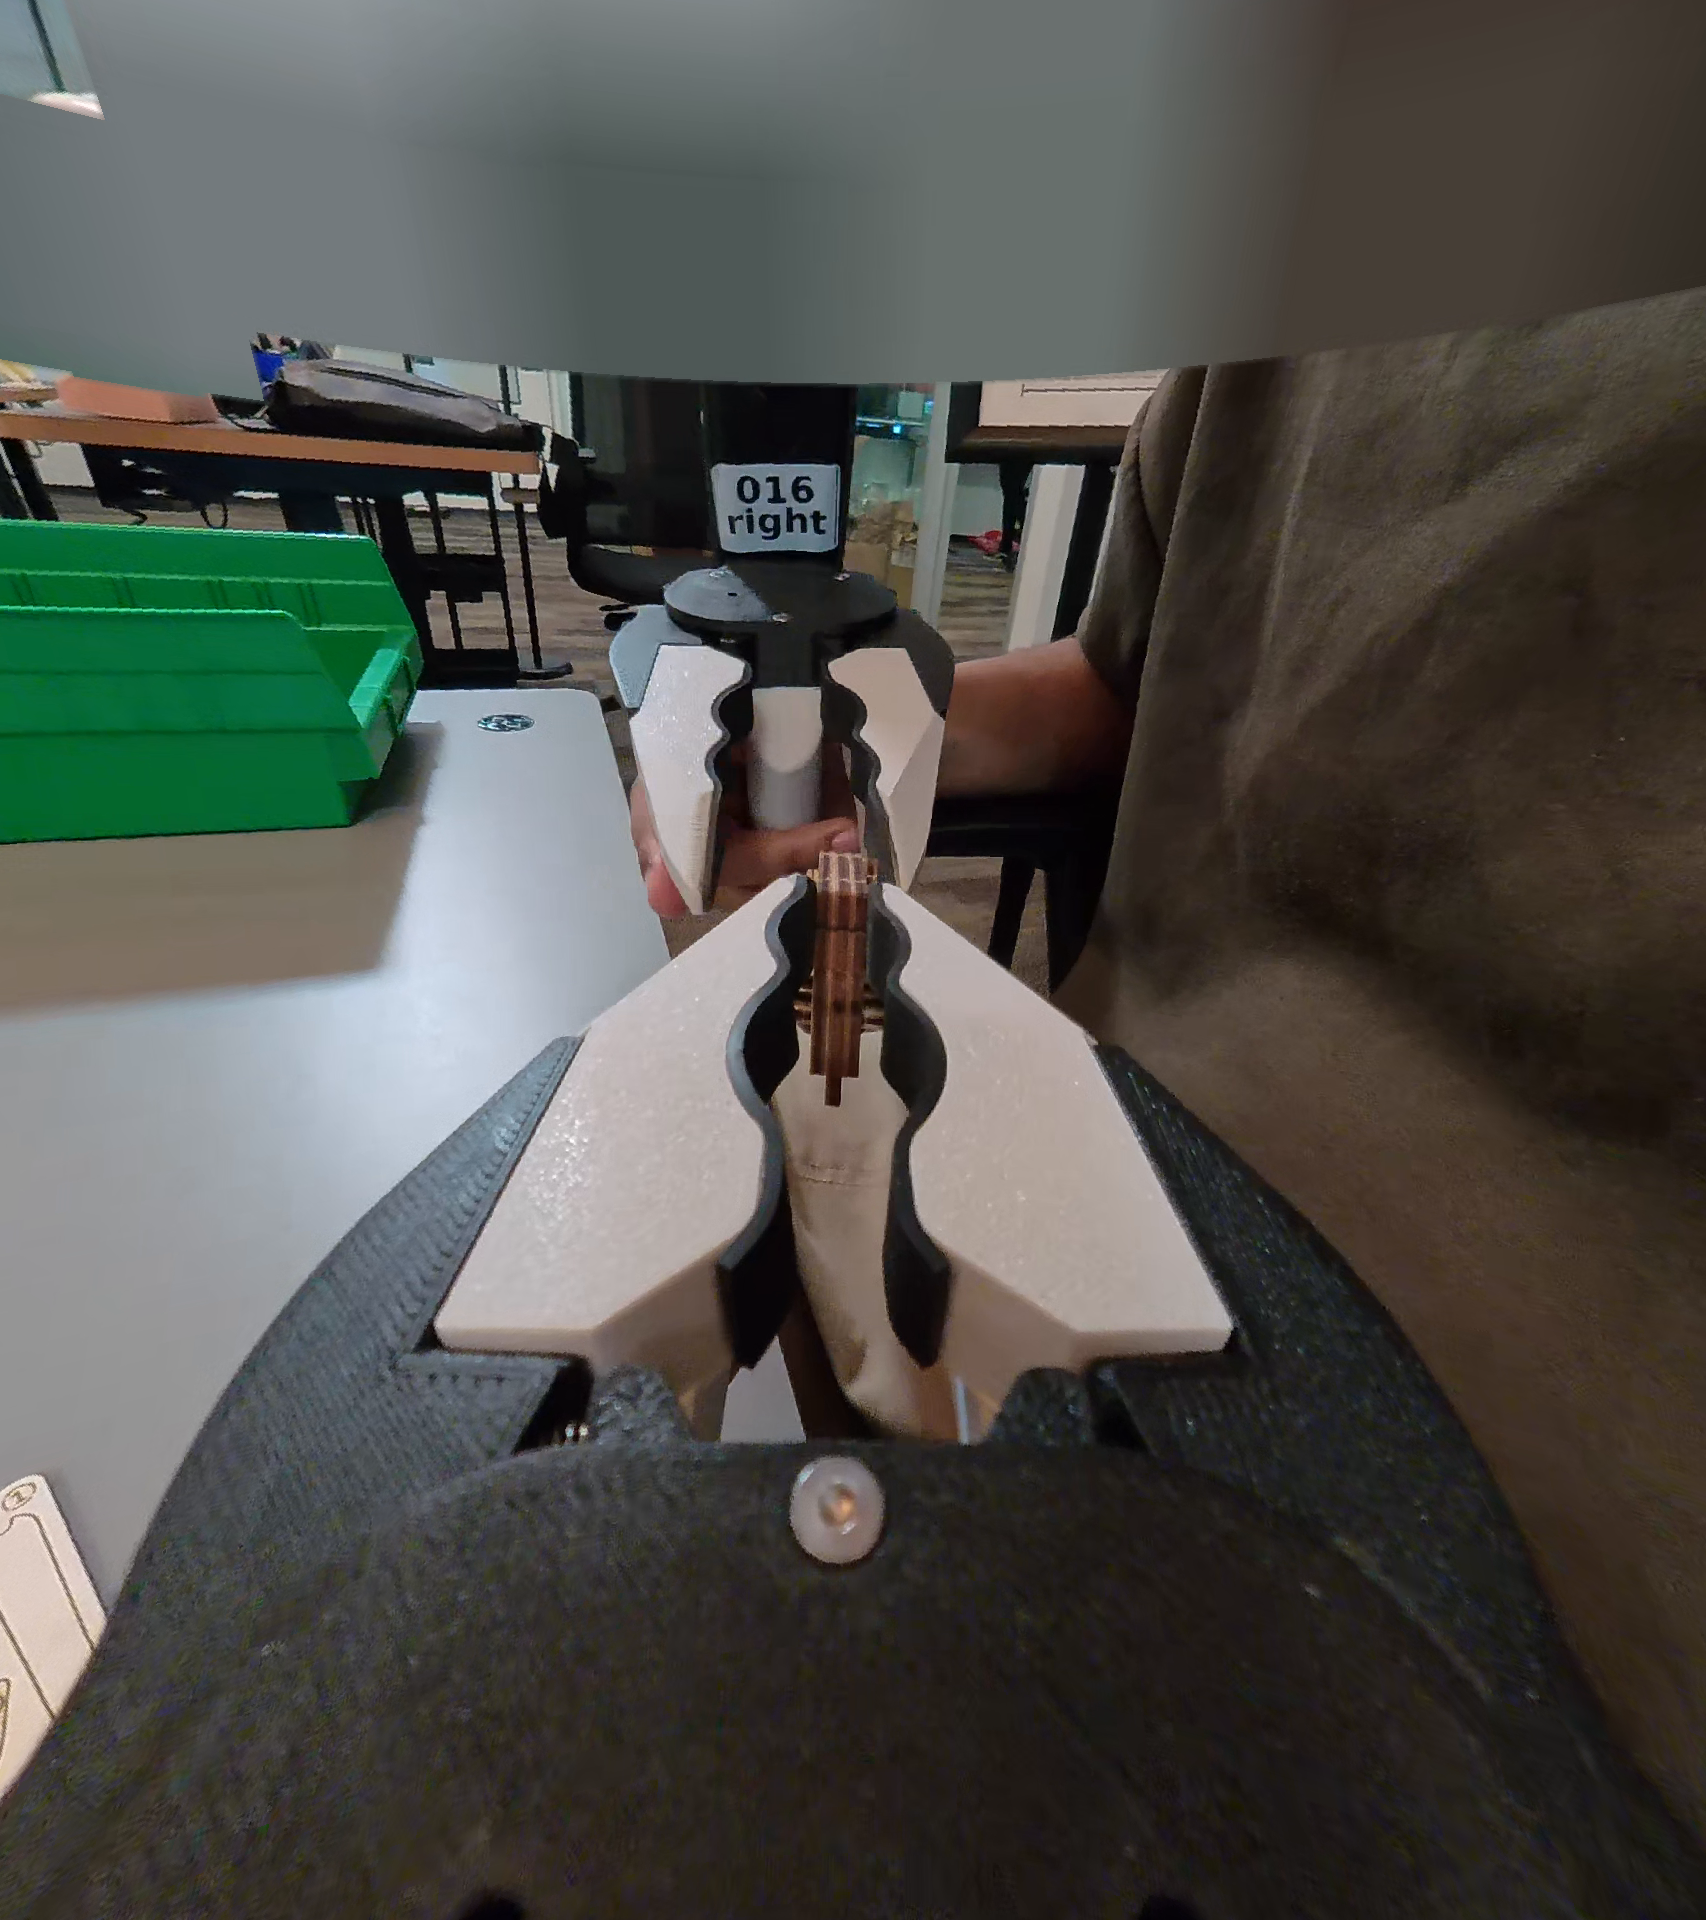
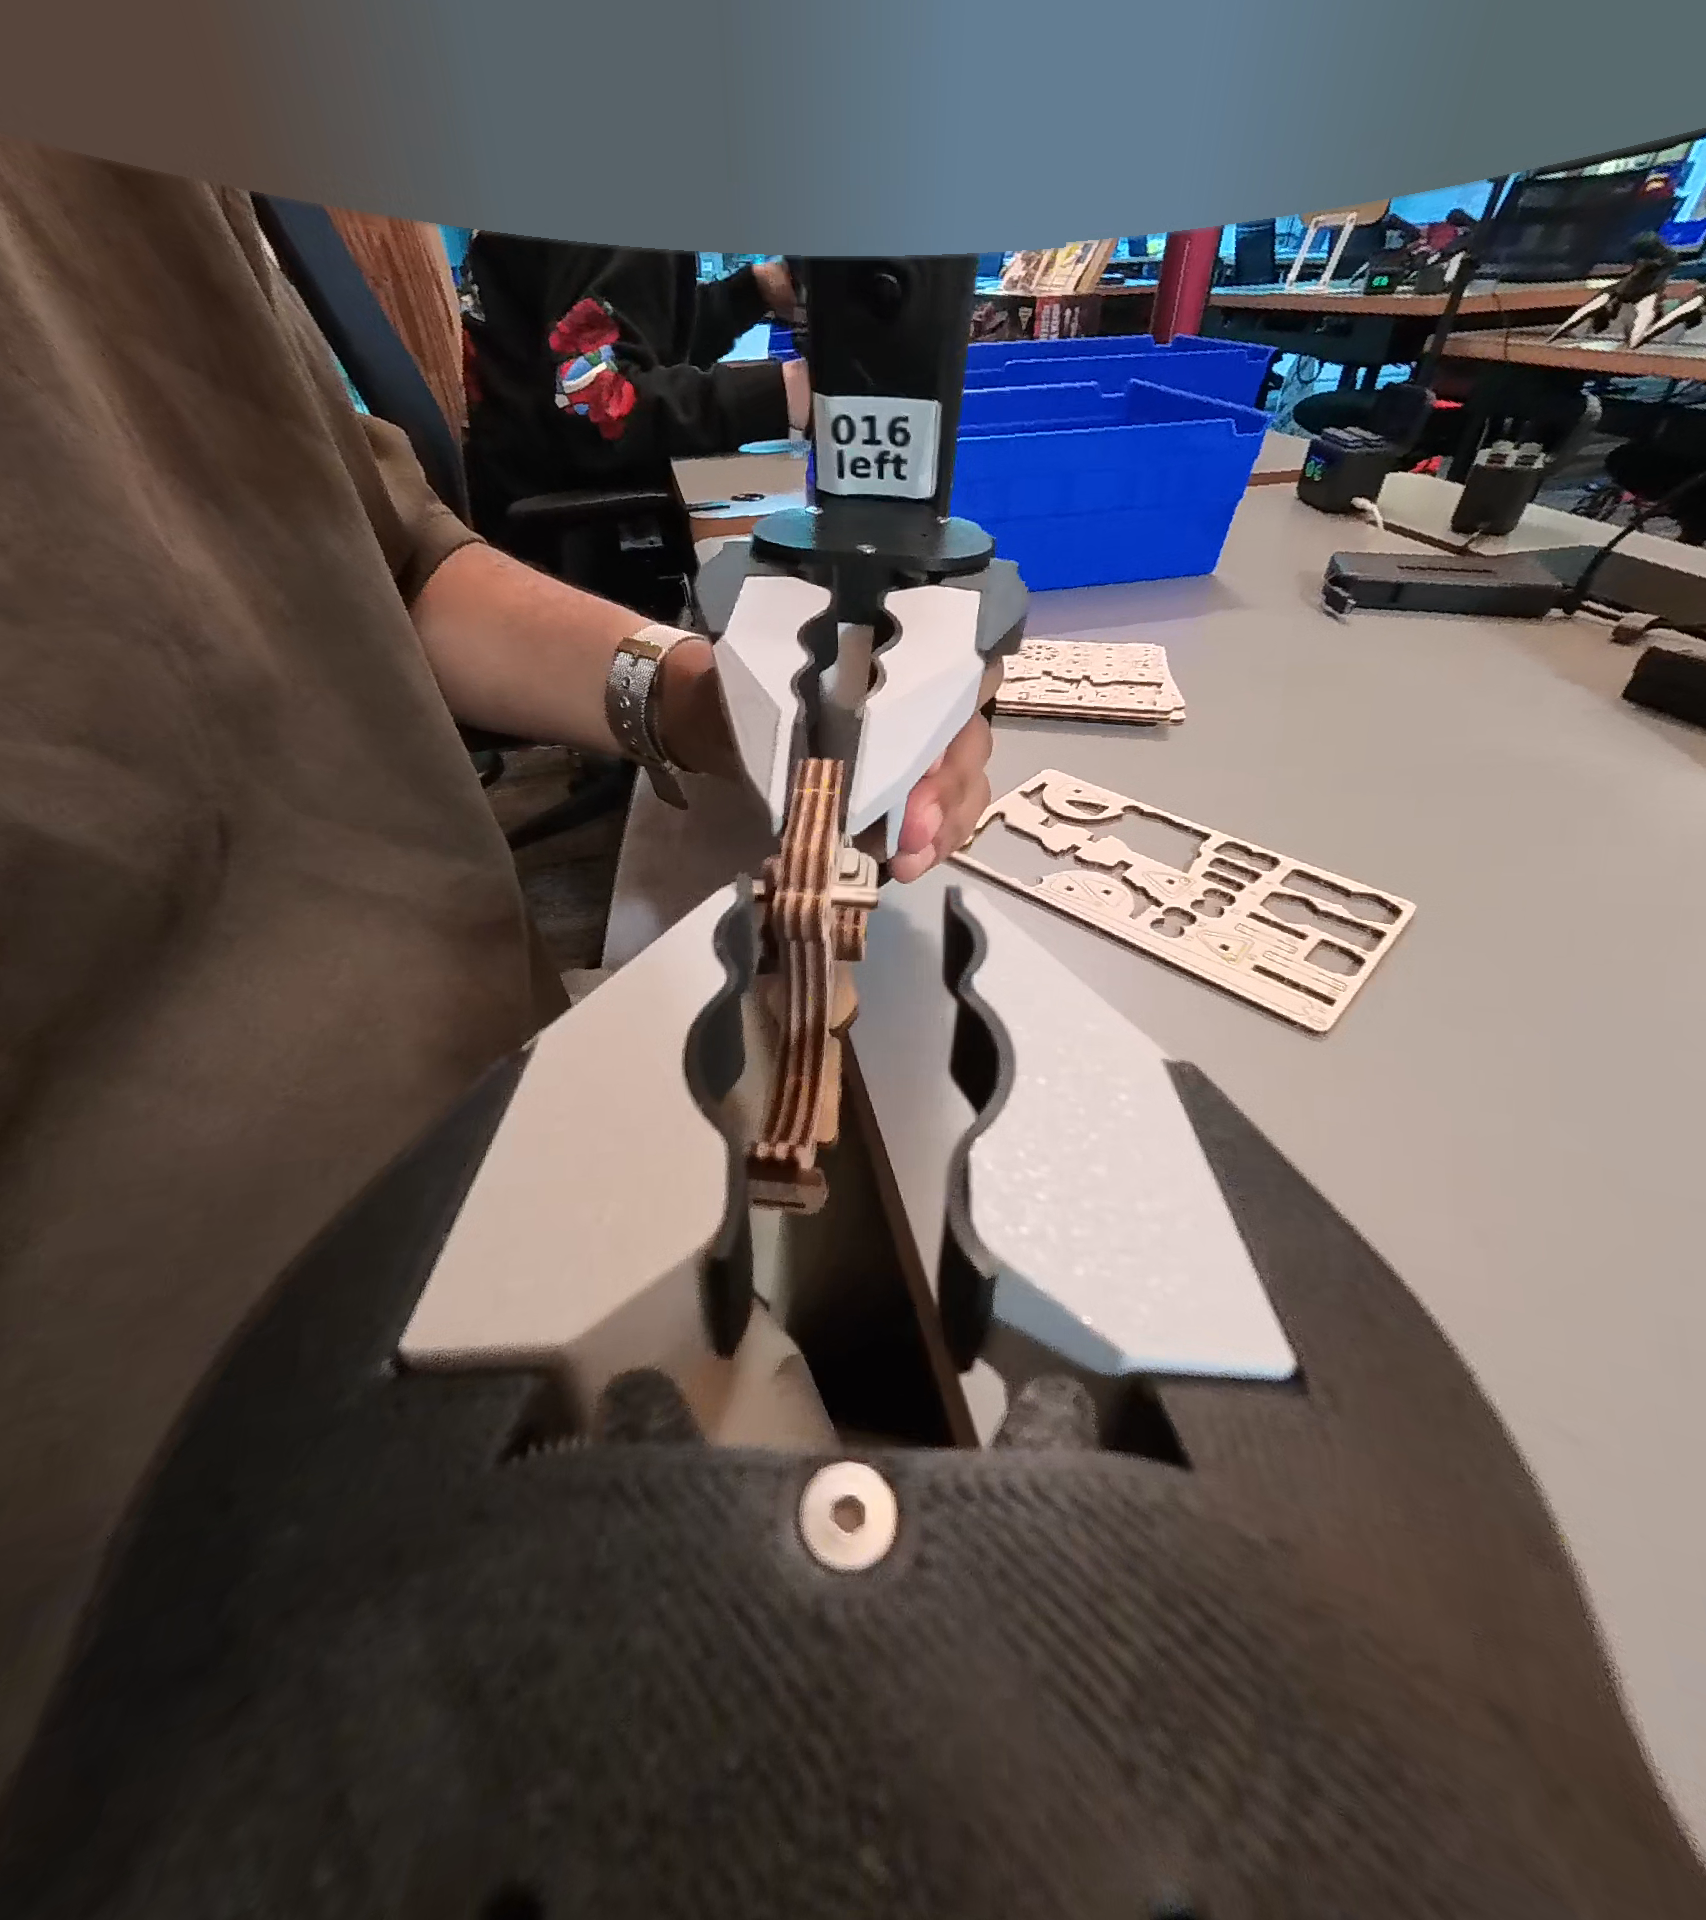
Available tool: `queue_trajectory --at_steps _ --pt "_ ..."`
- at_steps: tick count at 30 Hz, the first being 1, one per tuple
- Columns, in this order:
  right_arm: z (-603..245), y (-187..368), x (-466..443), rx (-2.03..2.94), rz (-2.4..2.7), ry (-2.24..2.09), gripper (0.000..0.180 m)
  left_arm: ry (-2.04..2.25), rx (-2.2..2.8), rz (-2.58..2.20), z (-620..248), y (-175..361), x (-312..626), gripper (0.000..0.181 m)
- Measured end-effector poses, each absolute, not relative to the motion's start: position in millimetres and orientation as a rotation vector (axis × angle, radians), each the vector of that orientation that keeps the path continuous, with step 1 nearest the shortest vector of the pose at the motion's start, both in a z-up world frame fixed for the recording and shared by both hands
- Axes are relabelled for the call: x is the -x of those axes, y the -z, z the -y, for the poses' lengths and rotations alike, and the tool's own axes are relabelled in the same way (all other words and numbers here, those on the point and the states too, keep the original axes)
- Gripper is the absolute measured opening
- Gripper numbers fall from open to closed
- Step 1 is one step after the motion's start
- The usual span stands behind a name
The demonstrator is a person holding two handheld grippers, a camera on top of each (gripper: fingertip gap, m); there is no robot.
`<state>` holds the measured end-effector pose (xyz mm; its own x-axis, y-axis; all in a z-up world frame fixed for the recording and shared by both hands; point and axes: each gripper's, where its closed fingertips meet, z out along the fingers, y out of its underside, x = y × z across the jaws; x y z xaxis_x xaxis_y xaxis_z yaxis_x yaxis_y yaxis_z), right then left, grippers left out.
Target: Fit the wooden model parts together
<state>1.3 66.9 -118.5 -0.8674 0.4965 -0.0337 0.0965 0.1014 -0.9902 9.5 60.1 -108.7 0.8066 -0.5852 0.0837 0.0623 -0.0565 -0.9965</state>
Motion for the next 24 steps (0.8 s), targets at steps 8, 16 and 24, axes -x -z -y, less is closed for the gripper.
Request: queue_trajectory --at_steps 8,16,24 --pt "-69.7 118.7 1.7 0.622 2.066 -1.833 0.044 0.557 1.544 -0.434 -60.2 108.2 -10.3 0.005" --pt "-63.5 114.8 -5.7 0.636 2.113 -1.884 0.021 0.561 1.527 -0.424 -59.0 104.5 -8.5 0.005" --pt "-63.7 116.2 -4.9 0.653 2.108 -1.902 0.019 0.565 1.516 -0.432 -58.2 103.9 -9.6 0.005"
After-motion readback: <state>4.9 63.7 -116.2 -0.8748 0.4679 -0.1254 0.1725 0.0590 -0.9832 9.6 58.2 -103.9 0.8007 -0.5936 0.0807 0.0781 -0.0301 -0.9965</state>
